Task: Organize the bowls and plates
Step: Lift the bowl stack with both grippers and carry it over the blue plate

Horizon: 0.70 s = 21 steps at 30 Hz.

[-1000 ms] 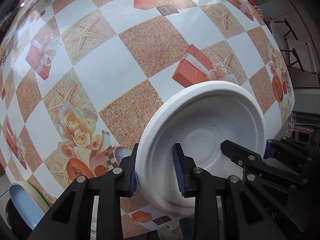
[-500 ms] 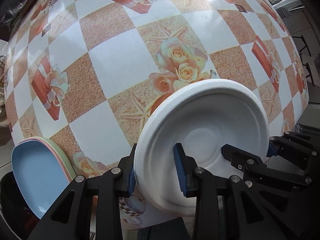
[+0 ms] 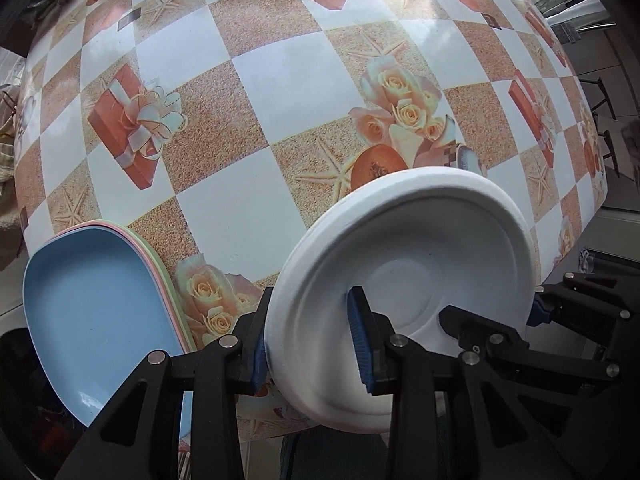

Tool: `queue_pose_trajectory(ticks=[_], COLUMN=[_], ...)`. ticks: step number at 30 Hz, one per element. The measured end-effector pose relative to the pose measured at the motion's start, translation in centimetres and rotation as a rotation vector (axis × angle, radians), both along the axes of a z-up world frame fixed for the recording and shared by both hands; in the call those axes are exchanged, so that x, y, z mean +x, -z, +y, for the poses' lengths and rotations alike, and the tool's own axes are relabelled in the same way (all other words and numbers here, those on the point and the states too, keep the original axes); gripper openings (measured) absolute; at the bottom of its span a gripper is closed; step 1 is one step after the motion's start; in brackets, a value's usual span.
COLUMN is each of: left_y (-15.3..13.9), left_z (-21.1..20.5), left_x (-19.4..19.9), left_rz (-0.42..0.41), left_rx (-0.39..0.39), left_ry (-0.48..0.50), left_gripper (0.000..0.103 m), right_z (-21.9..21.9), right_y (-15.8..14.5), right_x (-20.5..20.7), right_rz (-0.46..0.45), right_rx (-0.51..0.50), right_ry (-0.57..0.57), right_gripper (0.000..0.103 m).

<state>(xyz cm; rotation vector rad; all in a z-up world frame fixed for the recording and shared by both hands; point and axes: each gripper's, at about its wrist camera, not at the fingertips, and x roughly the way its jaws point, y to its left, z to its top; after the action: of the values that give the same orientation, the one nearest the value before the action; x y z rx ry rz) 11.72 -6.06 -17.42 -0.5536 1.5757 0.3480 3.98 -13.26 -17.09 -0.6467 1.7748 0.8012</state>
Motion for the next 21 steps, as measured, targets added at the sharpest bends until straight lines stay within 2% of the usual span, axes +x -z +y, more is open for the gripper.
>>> queue_pose_trajectory(ticks=[7, 13, 17, 21], left_y=[-1.5, -3.6, -5.4, -5.9], left_z=[1.6, 3.0, 4.4, 5.7], left_x=[-3.3, -3.5, -3.5, -4.5], left_rz=[-0.052, -0.095, -0.119, -0.135], left_rx=[-0.01, 0.016, 0.028, 0.037], left_ry=[-0.045, -0.08, -0.091, -0.108], left_gripper=[0.037, 0.037, 0.037, 0.037], right_z=[2.1, 3.8, 4.5, 5.4], right_y=[-3.6, -6.4, -7.3, -7.3], right_x=[-1.3, -3.0, -3.2, -3.0], right_rz=[-0.048, -0.095, -0.11, -0.112], right_rx=[0.034, 0.064, 0.077, 0.09], right_ry=[-0.014, -0.044, -0.045, -0.048], right_gripper=[0.028, 0.028, 0.028, 0.028])
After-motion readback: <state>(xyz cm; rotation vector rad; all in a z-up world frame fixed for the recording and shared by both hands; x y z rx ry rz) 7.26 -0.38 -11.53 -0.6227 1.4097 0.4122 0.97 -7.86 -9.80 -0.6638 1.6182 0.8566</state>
